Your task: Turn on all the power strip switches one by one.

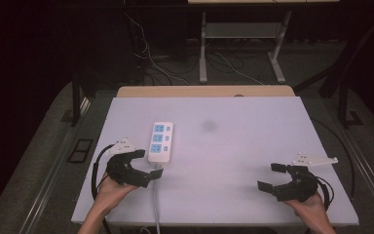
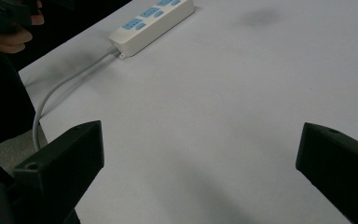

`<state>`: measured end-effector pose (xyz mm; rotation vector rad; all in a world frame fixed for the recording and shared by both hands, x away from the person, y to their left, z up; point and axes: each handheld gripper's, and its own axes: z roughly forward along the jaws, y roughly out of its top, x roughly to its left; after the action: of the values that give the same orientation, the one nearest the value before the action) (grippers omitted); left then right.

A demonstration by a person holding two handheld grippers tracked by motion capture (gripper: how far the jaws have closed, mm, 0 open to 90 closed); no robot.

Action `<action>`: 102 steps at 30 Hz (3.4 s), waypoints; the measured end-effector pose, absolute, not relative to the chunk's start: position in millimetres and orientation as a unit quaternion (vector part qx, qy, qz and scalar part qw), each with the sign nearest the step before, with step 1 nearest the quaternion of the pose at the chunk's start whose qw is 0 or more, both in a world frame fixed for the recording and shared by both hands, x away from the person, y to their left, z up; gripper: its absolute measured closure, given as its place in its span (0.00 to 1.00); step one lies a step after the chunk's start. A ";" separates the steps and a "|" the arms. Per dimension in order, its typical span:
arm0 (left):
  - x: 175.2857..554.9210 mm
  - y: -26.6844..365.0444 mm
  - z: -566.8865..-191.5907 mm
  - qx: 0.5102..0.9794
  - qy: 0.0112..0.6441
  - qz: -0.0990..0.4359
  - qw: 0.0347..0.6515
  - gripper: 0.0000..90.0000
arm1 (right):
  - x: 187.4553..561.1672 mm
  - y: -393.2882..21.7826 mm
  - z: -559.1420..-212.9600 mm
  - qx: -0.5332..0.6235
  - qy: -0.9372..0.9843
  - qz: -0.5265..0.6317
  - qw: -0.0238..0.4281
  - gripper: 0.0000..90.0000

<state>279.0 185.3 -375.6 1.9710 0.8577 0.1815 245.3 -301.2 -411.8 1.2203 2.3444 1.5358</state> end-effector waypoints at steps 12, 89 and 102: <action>295.6 181.2 -368.7 0.822 0.341 0.071 0.450 0.00 | 244.5 -301.1 -412.1 0.397 0.766 0.504 0.044 0.01; 391.6 150.0 -382.2 0.903 0.303 0.072 0.294 0.84 | 243.2 -304.4 -413.6 0.397 0.765 0.505 0.051 0.01; 397.8 143.8 -398.6 0.903 0.304 0.065 0.295 0.99 | 243.2 -305.3 -414.0 0.396 0.764 0.506 0.052 0.01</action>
<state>397.8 143.8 -398.6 2.4035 0.8097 0.1737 243.2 -305.3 -414.0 1.2059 2.3251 1.5383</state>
